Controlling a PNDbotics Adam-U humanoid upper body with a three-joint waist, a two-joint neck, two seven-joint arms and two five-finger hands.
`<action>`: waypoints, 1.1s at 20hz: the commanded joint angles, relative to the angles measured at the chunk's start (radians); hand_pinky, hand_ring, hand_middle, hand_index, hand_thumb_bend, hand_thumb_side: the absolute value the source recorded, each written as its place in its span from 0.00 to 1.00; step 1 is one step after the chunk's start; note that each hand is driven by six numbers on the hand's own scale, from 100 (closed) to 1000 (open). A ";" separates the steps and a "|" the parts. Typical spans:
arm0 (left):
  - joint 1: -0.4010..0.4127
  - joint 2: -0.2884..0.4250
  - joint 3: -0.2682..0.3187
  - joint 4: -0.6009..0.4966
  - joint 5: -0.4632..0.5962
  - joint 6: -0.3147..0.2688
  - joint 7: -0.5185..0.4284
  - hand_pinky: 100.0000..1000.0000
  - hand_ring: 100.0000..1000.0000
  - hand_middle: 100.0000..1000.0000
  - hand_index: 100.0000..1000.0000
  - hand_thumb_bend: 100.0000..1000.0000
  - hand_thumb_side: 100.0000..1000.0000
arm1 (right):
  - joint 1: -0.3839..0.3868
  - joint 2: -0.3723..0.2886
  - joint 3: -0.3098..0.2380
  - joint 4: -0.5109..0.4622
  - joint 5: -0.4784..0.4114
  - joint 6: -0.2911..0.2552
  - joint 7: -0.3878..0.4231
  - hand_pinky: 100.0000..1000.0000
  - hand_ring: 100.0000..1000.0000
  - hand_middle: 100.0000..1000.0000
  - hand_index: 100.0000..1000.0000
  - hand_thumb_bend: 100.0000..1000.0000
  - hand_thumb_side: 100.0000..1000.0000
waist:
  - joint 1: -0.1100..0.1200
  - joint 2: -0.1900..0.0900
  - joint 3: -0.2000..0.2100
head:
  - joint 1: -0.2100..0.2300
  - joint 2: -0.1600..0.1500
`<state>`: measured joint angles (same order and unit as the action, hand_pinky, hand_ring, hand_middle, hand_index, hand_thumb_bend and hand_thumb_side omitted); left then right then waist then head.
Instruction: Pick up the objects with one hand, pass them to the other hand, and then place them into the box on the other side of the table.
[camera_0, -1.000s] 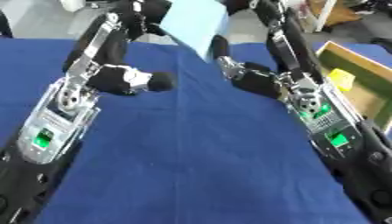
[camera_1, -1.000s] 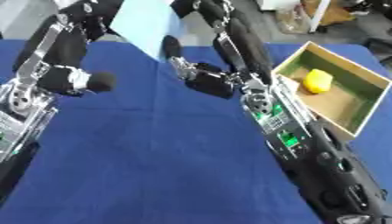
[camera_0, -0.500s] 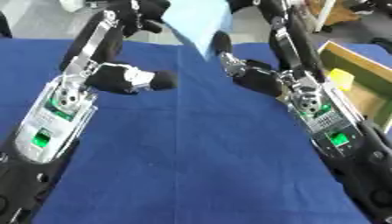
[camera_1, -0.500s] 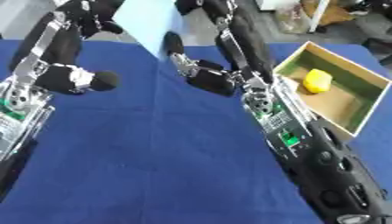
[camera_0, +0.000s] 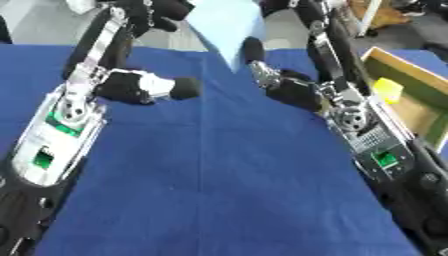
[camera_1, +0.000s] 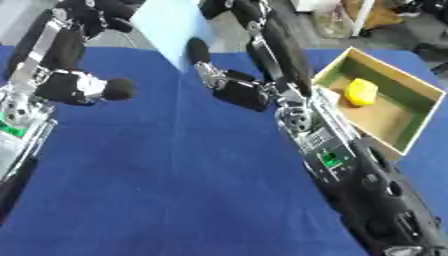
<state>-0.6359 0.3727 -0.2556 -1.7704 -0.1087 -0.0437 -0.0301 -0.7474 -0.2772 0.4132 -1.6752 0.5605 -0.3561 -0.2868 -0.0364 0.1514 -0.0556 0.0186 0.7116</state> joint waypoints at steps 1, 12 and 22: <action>-0.019 0.022 0.024 -0.025 -0.040 0.001 0.029 0.70 0.70 0.72 0.66 1.00 0.44 | -0.014 -0.015 -0.012 -0.022 -0.004 0.001 -0.003 0.82 0.61 0.35 0.88 0.00 0.00 | 0.014 -0.019 -0.002 | -0.004 -0.002; -0.004 0.023 0.099 -0.059 -0.103 -0.004 0.117 0.70 0.70 0.72 0.66 1.00 0.48 | 0.003 -0.028 -0.029 -0.011 0.000 0.011 -0.023 0.83 0.60 0.35 0.88 0.00 0.00 | 0.014 -0.021 -0.006 | -0.017 -0.002; 0.036 0.063 0.208 -0.108 -0.139 -0.002 0.197 0.70 0.70 0.72 0.66 1.00 0.51 | 0.039 -0.080 -0.072 0.000 0.015 0.033 -0.062 0.83 0.60 0.35 0.88 0.00 0.00 | 0.011 -0.025 -0.008 | -0.035 -0.009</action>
<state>-0.5890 0.4083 -0.0687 -1.8576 -0.2412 -0.0456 0.1546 -0.6952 -0.3291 0.3585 -1.6686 0.5687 -0.3259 -0.3401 -0.0364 0.1507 -0.0619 -0.0118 0.7105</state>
